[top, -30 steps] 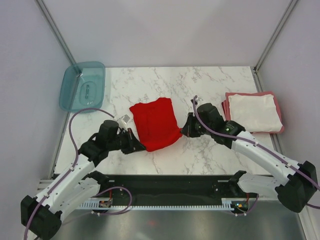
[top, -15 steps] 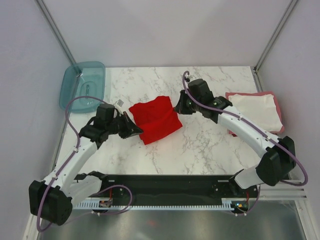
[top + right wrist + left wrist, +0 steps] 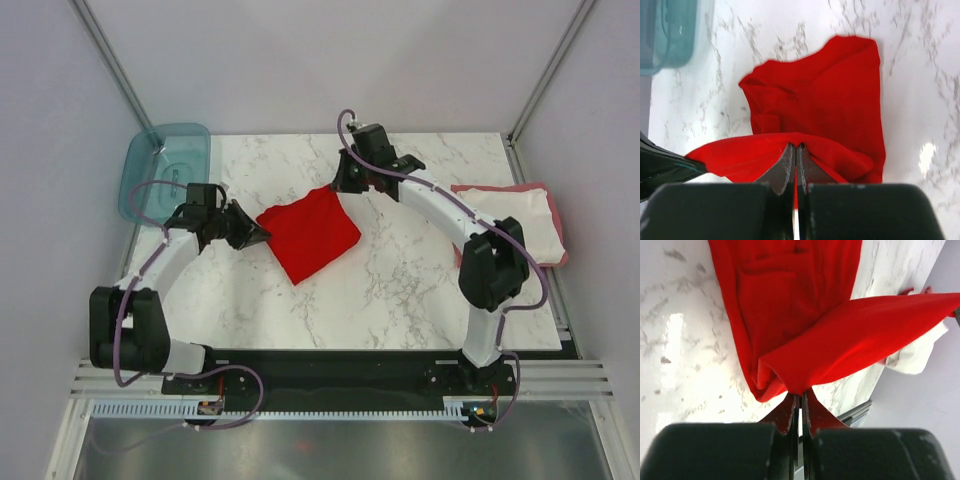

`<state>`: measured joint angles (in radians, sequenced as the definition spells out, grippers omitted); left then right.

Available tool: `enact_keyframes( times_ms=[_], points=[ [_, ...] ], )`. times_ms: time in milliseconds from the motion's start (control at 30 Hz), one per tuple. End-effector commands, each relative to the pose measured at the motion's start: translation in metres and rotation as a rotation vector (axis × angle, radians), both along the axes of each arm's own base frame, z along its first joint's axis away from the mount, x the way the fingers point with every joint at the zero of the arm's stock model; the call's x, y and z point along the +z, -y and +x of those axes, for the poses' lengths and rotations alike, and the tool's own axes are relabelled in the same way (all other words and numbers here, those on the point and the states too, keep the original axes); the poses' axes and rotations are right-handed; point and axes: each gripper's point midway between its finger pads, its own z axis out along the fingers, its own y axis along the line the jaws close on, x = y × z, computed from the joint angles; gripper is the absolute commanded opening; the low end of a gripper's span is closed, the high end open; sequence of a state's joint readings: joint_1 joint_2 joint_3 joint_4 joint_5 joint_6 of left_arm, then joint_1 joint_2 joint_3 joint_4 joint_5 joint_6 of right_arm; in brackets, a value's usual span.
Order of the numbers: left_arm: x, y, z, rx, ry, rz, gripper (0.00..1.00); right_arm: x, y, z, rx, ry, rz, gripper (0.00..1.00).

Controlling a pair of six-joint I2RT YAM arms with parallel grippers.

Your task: Fold and stack the t-shirts

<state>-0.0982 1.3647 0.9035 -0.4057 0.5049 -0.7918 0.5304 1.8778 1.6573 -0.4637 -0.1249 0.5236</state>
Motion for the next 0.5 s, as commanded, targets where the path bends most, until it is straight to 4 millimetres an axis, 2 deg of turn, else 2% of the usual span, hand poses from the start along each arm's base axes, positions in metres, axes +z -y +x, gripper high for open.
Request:
enact_keyframes(
  times_ms=[0, 33, 67, 100, 133, 167, 200, 233, 300, 433, 467],
  points=[
    [0.013, -0.002, 0.044, 0.024, 0.056, -0.069, 0.02, 0.021, -0.009, 0.052, -0.029, 0.120, 0.040, 0.00],
    [0.011, -0.001, 0.054, 0.025, 0.050, -0.079, 0.02, 0.020, -0.011, 0.062, -0.041, 0.129, 0.052, 0.01],
    [0.023, -0.001, 0.071, 0.037, 0.070, -0.091, 0.02, 0.010, -0.018, 0.077, -0.045, 0.127, 0.063, 0.02],
    [0.009, 0.000, 0.082, 0.040, 0.031, -0.091, 0.08, 0.007, -0.019, 0.087, -0.056, 0.127, 0.086, 0.12],
    [0.008, -0.004, 0.094, 0.062, 0.033, -0.071, 0.20, 0.007, -0.026, 0.100, -0.060, 0.143, 0.124, 0.48],
    [0.017, -0.009, 0.107, 0.092, 0.036, -0.055, 0.44, -0.001, -0.032, 0.115, -0.077, 0.139, 0.149, 0.60],
    [0.009, -0.013, 0.116, 0.110, 0.026, -0.035, 0.76, -0.003, -0.029, 0.127, -0.105, 0.148, 0.152, 0.82],
    [0.007, -0.022, 0.126, 0.154, 0.038, 0.011, 0.83, -0.006, -0.029, 0.134, -0.119, 0.153, 0.157, 0.98],
    [0.015, -0.023, 0.137, 0.167, 0.063, 0.030, 0.99, -0.012, -0.030, 0.141, -0.107, 0.149, 0.165, 0.98],
    [0.023, -0.020, 0.138, 0.125, 0.097, 0.041, 1.00, -0.014, -0.017, 0.127, -0.062, 0.192, 0.103, 0.96],
    [0.019, -0.021, 0.135, 0.122, 0.093, 0.051, 1.00, -0.021, -0.011, 0.115, -0.047, 0.186, 0.075, 0.95]
  ],
)
